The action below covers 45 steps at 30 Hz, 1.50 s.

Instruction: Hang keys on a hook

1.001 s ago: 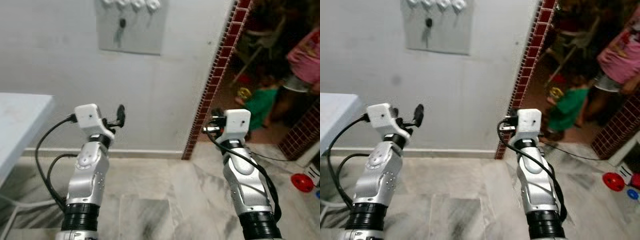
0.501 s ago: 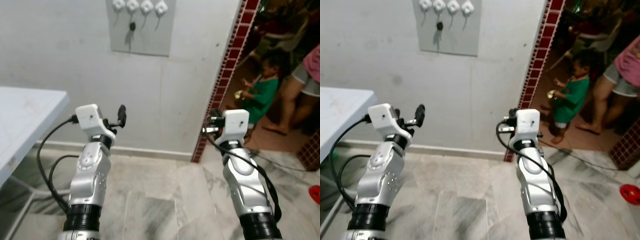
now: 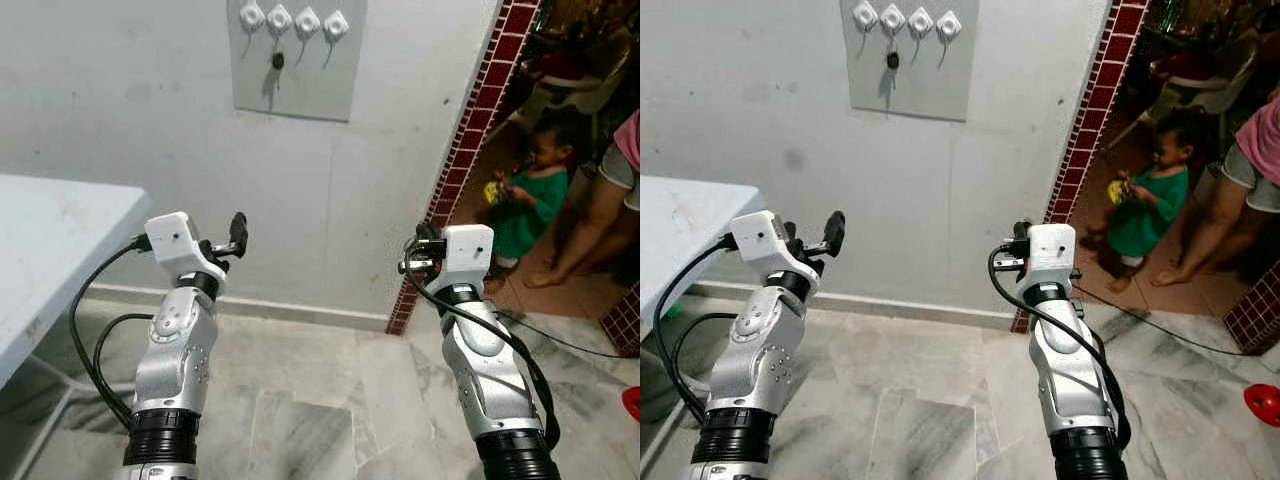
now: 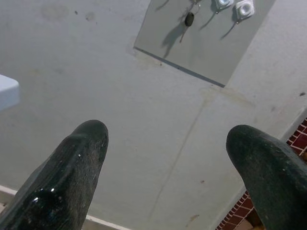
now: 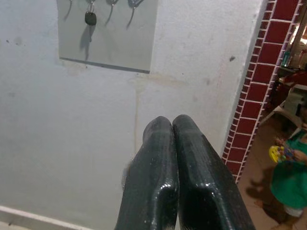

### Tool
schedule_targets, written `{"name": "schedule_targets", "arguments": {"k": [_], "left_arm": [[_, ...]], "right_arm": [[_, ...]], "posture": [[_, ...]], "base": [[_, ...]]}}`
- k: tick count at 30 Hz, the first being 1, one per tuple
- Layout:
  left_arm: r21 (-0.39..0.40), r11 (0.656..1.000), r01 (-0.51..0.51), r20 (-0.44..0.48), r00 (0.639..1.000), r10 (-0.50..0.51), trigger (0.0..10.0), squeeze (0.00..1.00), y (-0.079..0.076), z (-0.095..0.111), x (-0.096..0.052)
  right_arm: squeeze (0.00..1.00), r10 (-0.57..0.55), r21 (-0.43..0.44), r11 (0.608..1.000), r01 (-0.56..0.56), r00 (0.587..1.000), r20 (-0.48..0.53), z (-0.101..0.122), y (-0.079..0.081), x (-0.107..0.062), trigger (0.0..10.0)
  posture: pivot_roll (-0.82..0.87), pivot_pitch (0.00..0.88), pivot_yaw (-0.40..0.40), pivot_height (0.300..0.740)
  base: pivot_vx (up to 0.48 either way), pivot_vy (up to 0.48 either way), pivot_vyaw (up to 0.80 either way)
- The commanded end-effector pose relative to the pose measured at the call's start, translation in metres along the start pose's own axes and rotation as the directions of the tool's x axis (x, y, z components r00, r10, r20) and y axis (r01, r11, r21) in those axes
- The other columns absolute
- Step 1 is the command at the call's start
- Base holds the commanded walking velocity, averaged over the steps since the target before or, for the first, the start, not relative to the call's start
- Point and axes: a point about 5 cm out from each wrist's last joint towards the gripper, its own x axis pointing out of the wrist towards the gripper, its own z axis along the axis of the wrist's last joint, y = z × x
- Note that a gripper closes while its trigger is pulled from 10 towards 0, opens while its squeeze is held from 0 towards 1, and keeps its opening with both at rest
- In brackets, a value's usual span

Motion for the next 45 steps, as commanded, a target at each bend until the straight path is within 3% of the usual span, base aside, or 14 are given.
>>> {"name": "schedule_targets", "arguments": {"k": [1,15,21,33,45], "left_arm": [[-0.017,1.0,-0.004,0.003,1.0,0.004,10.0,0.0,-0.0002,0.003,0.0015],[-0.03,0.999,-0.012,0.01,1.0,0.012,10.0,0.0,0.0021,0.0061,0.0035],[-0.001,1.0,0.001,0.012,1.0,-0.001,10.0,0.0,0.001,0.0072,0.0044],[0.064,0.998,0.018,0.015,1.0,-0.019,10.0,0.0,-0.0011,0.0092,0.0061],[0.057,0.998,0.012,0.015,1.0,-0.013,10.0,0.0,-0.0004,0.0091,0.0057]], "right_arm": [[0.0,0.01,-0.005,1.0,-0.01,1.0,0.009,0.0034,0.0001,0.0002,10.0],[0.0,0.01,0.0,1.0,-0.01,1.0,0.001,0.0031,-0.0001,0.0001,10.0],[0.0,0.006,0.001,1.0,-0.006,1.0,0.002,0.0032,0.0,-0.0002,10.0],[0.0,0.003,0.01,1.0,-0.003,1.0,0.001,0.0029,0.0012,-0.0015,10.0],[0.0,0.013,0.016,1.0,-0.013,1.0,-0.003,0.002,0.0044,-0.0012,10.0]], "posture": [[0.04,0.007,-0.067,0.732],[0.04,0.017,-0.064,0.732],[0.04,0.02,-0.059,0.732],[0.04,0.022,-0.054,0.732],[0.04,0.019,-0.057,0.732]], "base": [[0.371,0.292,0.0],[0.351,0.325,0.0],[0.352,0.323,0.0],[0.475,0.0,0.0],[0.48,0.0,0.0]]}}
